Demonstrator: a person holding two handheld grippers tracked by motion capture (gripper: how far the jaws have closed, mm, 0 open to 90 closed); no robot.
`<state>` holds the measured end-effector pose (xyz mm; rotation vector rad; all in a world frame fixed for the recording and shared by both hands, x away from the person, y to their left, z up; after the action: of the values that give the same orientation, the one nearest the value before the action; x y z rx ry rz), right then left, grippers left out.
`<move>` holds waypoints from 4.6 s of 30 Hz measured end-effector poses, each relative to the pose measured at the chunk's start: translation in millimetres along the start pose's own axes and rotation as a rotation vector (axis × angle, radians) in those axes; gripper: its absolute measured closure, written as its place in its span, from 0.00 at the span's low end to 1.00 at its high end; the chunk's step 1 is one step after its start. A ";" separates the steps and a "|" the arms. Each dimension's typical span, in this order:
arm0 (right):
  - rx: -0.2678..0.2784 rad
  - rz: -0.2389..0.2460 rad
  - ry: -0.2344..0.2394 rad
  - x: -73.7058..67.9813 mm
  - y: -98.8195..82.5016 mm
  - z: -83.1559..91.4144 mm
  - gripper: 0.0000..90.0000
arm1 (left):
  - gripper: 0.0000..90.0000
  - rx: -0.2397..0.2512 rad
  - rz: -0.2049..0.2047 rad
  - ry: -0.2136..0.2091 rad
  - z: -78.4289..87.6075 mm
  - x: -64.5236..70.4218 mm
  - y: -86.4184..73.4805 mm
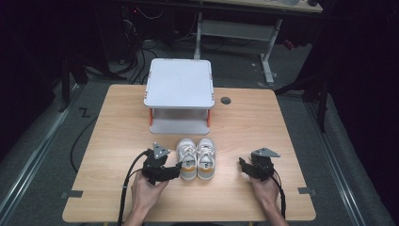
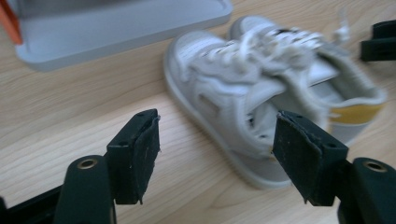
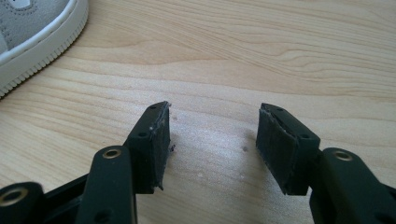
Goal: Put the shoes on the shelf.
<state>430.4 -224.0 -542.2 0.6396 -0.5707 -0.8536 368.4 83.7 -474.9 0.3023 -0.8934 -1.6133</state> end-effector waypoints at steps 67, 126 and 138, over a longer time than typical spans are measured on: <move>0.003 0.007 0.005 -1.5 -0.8 1.3 0.50 | 0.91 -0.146 -0.049 0.121 -53.4 59.7 3.4; 0.003 0.007 0.005 -1.5 -1.0 1.4 0.50 | 0.92 -0.002 -0.029 0.209 -63.8 -19.0 82.3; 0.002 0.007 0.005 -1.5 -1.0 1.5 0.50 | 0.91 0.043 0.022 0.240 -79.5 -29.0 90.7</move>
<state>428.1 -223.7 -542.2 0.6416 -0.5692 -0.8448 492.4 80.6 -473.7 0.5029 -0.7454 -1.5018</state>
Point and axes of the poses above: each handheld gripper's, and its own axes: z roughly backward along the jaws, y roughly out of its top, x roughly to its right, the point moved 6 cm from there along -z, roughly forward along the jaws, and after that the axes turned 14 degrees about z, right-handed, at the moved point
